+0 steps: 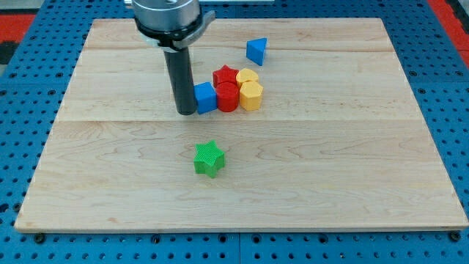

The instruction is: Push the blue blocks to the top right side of the group of blocks

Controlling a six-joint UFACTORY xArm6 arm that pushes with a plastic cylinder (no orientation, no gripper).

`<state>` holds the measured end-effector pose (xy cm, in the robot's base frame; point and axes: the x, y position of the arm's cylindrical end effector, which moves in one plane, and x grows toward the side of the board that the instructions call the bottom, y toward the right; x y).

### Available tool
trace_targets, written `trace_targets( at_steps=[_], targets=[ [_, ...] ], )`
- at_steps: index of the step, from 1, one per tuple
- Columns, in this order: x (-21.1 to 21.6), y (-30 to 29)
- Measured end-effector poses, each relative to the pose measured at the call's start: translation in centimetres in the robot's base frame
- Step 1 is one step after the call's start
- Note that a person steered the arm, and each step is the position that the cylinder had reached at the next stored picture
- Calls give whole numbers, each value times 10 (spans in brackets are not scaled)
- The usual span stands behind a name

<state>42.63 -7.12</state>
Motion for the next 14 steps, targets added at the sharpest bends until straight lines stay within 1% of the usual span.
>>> trace_targets(
  at_steps=[1,2,3,5,6,7,8,9,10,11,12,13,14],
  targets=[
    [9,14],
    [24,45],
    [22,68],
    [-18,-28],
    [-4,-14],
    [8,32],
    [-29,51],
    [-39,1],
    [-71,-29],
    [-108,-29],
    [-147,-4],
    [-163,-20],
    [-127,-55]
  ],
)
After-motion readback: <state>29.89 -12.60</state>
